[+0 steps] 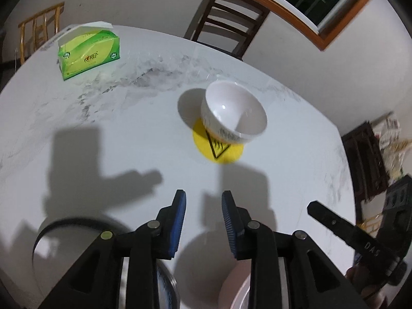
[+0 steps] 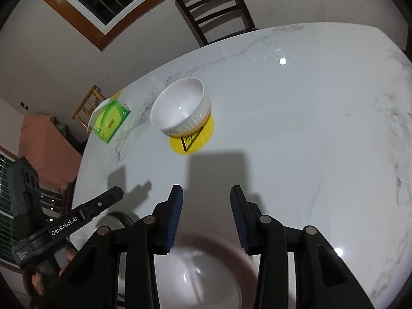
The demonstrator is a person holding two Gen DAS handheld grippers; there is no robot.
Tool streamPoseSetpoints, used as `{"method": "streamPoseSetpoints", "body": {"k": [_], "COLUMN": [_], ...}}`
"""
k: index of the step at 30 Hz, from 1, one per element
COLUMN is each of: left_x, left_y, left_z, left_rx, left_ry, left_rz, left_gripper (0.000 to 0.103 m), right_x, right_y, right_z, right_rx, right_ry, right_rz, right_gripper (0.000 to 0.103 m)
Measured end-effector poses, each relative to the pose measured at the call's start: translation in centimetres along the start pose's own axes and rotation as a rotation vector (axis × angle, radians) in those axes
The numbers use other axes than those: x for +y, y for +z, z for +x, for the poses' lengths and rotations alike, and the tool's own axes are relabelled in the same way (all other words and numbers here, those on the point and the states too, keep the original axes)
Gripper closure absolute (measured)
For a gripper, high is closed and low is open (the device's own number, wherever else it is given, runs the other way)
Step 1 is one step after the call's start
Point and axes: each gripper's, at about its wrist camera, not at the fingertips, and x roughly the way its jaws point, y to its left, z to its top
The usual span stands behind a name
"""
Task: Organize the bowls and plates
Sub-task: 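Move the left gripper to the white Rabbit bowl rim, then close the left gripper on the Rabbit bowl rim and lift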
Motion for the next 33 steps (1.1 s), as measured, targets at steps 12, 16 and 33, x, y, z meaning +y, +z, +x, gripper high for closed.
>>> {"method": "streamPoseSetpoints", "body": {"k": [12, 16, 33], "left_x": [0.6, 0.9, 0.6], "left_y": [7.1, 8.5, 10.0], "left_z": [4.0, 5.8, 11.0], "left_rx": [-0.042, -0.024, 0.049], "left_ry": [-0.082, -0.079, -0.011], "left_rz": [-0.127, -0.14, -0.109], "left_gripper": [0.074, 0.074, 0.075], "right_x": [0.8, 0.9, 0.7], "right_y": [6.4, 7.9, 11.1], "right_z": [5.8, 7.8, 12.9], "right_rx": [0.023, 0.029, 0.077], "right_ry": [0.041, 0.032, -0.053], "right_rz": [0.039, 0.048, 0.045], "right_gripper": [0.065, 0.065, 0.074]}}
